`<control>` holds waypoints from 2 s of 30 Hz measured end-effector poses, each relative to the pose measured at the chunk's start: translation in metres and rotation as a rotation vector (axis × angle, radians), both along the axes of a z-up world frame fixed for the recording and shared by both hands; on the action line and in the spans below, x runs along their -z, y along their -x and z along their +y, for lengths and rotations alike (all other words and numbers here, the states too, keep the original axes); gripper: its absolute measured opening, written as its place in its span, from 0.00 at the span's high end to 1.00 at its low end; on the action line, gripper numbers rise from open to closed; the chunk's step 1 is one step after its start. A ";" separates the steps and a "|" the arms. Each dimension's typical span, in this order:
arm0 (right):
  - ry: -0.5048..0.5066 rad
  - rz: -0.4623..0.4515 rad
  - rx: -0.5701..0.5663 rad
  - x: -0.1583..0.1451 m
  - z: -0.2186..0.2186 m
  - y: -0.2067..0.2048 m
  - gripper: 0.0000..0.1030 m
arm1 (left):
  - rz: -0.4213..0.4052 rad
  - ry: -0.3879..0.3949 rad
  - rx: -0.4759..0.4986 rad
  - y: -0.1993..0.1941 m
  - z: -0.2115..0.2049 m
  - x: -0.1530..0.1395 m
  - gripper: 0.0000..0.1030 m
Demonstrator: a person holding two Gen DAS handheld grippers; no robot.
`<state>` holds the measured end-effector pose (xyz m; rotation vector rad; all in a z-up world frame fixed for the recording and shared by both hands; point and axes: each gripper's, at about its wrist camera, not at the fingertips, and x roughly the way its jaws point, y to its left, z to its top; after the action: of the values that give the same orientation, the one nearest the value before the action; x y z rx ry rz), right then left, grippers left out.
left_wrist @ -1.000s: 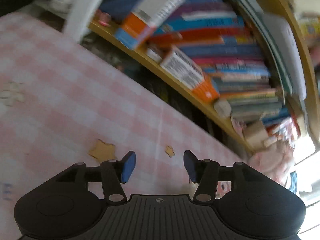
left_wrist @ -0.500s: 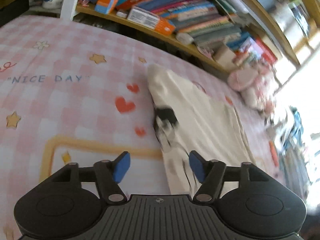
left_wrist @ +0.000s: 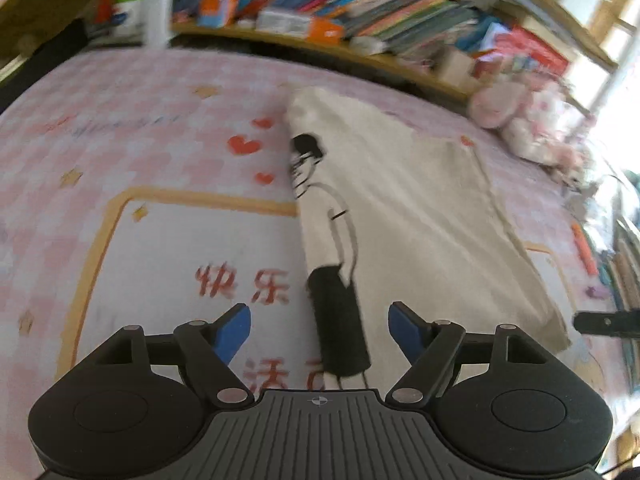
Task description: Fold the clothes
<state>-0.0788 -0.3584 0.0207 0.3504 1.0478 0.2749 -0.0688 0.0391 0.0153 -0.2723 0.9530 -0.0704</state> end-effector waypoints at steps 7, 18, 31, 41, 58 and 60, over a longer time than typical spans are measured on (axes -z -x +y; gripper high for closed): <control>-0.056 0.017 -0.059 0.008 -0.001 -0.009 0.49 | 0.016 0.100 -0.131 0.012 0.005 0.011 0.28; -0.126 0.083 -0.078 0.025 0.011 -0.021 0.85 | 0.059 0.131 -0.095 0.012 -0.014 0.015 0.82; -0.159 0.106 -0.164 0.015 0.014 -0.009 0.86 | 0.055 0.023 -0.047 0.017 -0.007 0.008 0.87; -0.156 0.138 -0.126 0.020 0.007 -0.005 0.67 | -0.057 -0.059 -0.021 0.039 -0.011 -0.023 0.79; -0.134 0.039 -0.222 -0.004 0.036 -0.006 0.87 | -0.286 -0.419 0.268 0.081 -0.094 -0.021 0.10; -0.177 0.011 -0.212 -0.016 0.036 -0.009 0.87 | -0.293 -0.430 0.303 0.084 -0.099 -0.018 0.09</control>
<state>-0.0697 -0.3222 0.0369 0.4009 1.0759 0.5585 -0.1533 -0.0604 0.0337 0.2757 0.6897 -0.1756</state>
